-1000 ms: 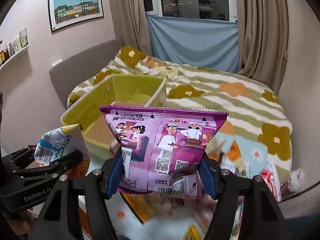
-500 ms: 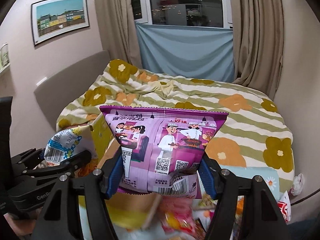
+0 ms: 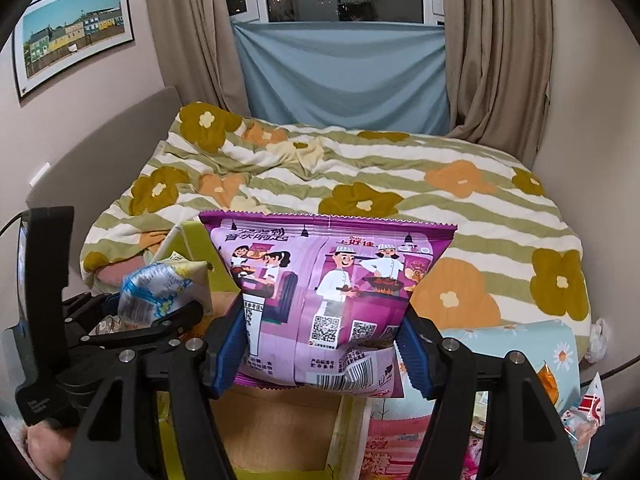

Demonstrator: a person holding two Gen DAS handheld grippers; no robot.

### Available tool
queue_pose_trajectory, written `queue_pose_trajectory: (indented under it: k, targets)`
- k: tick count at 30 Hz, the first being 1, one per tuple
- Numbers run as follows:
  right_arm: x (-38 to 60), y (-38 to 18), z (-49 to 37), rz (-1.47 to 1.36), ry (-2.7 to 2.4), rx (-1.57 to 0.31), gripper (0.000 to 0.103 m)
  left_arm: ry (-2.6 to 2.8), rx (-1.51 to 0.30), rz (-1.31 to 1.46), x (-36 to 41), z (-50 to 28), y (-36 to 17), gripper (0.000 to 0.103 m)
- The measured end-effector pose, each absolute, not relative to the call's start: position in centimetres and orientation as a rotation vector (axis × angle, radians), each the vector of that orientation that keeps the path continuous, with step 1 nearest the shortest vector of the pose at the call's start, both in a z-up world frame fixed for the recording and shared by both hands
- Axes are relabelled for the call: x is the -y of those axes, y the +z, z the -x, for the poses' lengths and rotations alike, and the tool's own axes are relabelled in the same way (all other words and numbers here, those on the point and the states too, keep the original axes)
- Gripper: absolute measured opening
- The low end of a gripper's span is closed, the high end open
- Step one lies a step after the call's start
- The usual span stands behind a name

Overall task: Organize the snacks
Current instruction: 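Carry both bags over the yellow box and open both tools to drop them in, then move both tools back over the snack pile on the table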

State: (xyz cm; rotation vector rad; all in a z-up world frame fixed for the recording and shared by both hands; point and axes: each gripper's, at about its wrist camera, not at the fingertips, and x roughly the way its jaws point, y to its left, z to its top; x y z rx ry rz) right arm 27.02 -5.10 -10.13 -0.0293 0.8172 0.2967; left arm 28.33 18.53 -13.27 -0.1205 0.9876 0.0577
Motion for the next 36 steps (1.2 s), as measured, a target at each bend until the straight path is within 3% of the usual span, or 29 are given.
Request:
queue_pose_trajectory:
  k: [24,25,26,27,28,36]
  targets:
    - [1.0,-13.5,-32.9,0.063,0.452,-0.925,0.065,0.154,-1.01,0.1,-20.5,-24.4,-13.9,0.103]
    - [0.8,-13.6,-33.0,0.062,0.457,-0.926,0.067,0.155,-1.012,0.103,-20.5,-24.4,-14.0,0.103]
    - [0.7,-13.7,-33.0,0.063,0.458,-0.924,0.078,0.155,-1.013,0.106,-20.6,-24.3,-14.0,0.103]
    - [0.7,-13.8,-33.0,0.062,0.458,-0.923,0.095,0.154,-1.015,0.109,-20.7,-24.2,-14.2,0.103]
    - [0.7,-13.9,-32.9,0.057,0.461,-0.919,0.102,0.154,-1.016,0.11,-20.7,-24.2,-14.2,0.103]
    - [1.5,-13.2,-31.4,0.041,0.441,-0.87,0.103,0.142,-1.01,0.099,-20.2,-23.3,-13.8,0.103]
